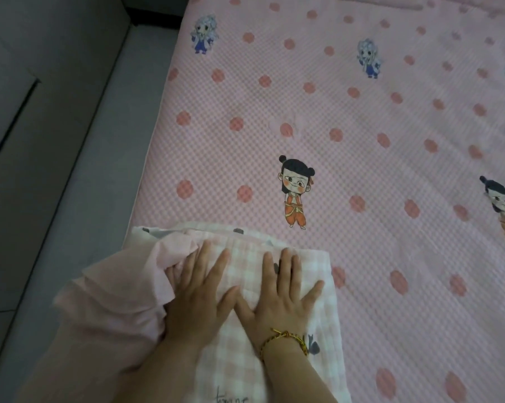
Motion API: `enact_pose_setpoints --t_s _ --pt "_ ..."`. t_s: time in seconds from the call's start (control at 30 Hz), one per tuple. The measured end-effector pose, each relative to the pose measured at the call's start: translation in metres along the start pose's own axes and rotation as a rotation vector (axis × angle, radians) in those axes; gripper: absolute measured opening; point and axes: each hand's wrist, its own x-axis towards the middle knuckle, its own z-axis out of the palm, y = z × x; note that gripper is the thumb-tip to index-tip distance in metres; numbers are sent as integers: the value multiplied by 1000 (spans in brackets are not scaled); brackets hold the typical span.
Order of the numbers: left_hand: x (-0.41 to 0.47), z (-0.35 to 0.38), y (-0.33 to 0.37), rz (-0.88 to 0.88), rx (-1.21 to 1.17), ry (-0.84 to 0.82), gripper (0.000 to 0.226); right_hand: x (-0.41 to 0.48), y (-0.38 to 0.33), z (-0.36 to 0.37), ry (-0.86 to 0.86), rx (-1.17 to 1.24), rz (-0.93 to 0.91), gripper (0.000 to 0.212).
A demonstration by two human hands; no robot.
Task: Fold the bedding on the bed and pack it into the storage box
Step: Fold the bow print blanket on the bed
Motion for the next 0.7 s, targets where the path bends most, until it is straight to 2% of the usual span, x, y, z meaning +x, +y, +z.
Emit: enact_pose_setpoints --t_s 0.07,0.23,0.37,0.43,0.5,0.53,0.6,0.67,0.7 --pt "7 8 -6 -4 -18 -9 57 5 -1 7 -13 -11 28 80" --pt "20 35 -16 41 -24 46 49 12 -1 36 -99 21 29 73" --pt "36 46 -16 0 -40 -10 52 33 -2 39 -308 68 57 82" --pt "35 43 -17 12 -2 7 51 37 -2 30 -396 33 -6 89" --pt "35 36 -17 54 17 67 47 35 3 15 -527 170 -7 94" --pt "35 30 -15 82 21 94 51 30 8 4 -511 218 -4 99" --pt "34 9 -14 51 5 37 79 18 21 -17 -403 344 66 101" --pt "33 -16 -14 -64 18 -118 119 9 44 -31 -399 452 295 102" --pt "31 -25 -15 -114 50 -181 132 6 55 -36 -423 571 424 101"
